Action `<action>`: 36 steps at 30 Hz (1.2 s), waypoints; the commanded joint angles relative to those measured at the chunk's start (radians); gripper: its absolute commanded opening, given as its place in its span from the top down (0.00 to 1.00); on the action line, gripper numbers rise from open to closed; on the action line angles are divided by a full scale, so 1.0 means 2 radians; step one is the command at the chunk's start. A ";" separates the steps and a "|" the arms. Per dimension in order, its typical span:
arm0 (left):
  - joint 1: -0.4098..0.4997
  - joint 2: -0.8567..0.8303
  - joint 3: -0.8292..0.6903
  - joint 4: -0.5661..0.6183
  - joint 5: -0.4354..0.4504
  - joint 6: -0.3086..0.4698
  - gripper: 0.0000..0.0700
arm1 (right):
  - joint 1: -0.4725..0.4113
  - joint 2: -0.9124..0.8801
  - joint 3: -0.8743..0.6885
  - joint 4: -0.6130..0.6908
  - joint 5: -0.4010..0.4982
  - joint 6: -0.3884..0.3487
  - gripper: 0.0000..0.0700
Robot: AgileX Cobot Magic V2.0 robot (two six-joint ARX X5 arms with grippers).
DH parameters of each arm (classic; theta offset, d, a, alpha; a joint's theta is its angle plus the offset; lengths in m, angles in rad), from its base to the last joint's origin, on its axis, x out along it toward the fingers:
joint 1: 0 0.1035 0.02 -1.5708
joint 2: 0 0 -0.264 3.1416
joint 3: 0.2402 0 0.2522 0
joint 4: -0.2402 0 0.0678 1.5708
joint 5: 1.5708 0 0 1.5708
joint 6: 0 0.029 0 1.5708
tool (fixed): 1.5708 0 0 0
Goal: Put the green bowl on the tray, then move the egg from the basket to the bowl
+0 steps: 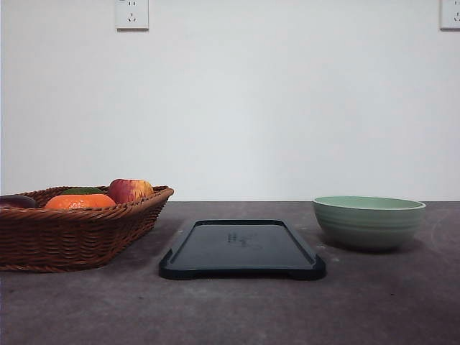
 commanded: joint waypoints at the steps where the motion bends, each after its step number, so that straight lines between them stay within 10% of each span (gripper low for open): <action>1: 0.000 0.018 0.031 -0.009 -0.001 0.074 1.00 | 0.001 0.019 0.019 -0.004 0.000 -0.037 0.99; 24: -0.001 0.401 0.366 -0.355 0.068 0.171 1.00 | 0.002 0.417 0.339 -0.374 -0.081 -0.044 0.99; 36: -0.002 0.511 0.427 -0.450 0.071 0.196 1.00 | 0.002 0.524 0.364 -0.440 -0.081 -0.075 0.98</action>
